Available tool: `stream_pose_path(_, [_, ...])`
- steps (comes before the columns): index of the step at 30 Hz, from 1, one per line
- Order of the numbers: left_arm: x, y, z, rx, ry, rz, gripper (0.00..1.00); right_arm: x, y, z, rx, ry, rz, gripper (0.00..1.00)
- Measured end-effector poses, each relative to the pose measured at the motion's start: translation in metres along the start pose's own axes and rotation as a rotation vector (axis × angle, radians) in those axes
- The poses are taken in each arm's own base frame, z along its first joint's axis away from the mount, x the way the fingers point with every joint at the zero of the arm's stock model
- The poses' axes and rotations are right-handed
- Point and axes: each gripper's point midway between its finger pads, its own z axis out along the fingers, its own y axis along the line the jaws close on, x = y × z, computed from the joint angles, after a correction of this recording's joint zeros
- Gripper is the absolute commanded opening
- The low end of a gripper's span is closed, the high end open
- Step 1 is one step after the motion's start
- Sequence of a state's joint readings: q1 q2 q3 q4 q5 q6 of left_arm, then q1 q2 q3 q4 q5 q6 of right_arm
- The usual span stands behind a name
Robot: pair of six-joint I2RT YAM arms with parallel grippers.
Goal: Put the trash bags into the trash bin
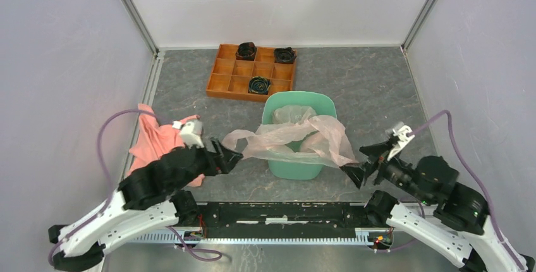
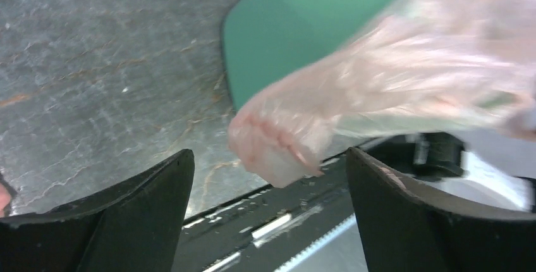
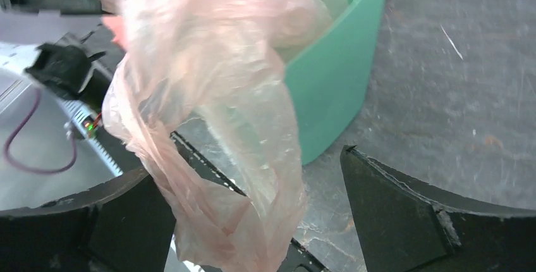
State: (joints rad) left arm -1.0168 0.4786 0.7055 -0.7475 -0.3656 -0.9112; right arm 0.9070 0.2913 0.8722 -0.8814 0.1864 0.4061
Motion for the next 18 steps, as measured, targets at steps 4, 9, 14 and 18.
stream_pose_path(4, [-0.034,-0.019,-0.049,0.142,-0.085,-0.021,1.00,-0.018,0.023,-0.023,-0.149,-0.050,-0.066,0.98])
stream_pose_path(9, [-0.073,-0.045,-0.080,0.209,-0.158,0.019,1.00,-0.038,0.034,-0.039,-0.220,-0.100,-0.172,0.98])
stream_pose_path(14, [-0.068,-0.058,-0.048,0.141,-0.088,0.163,0.97,-0.067,0.044,-0.037,-0.245,-0.136,-0.288,0.98])
stream_pose_path(18, [-0.053,-0.060,-0.020,0.086,-0.010,0.251,0.89,-0.073,0.052,-0.017,-0.261,-0.111,-0.363,0.95])
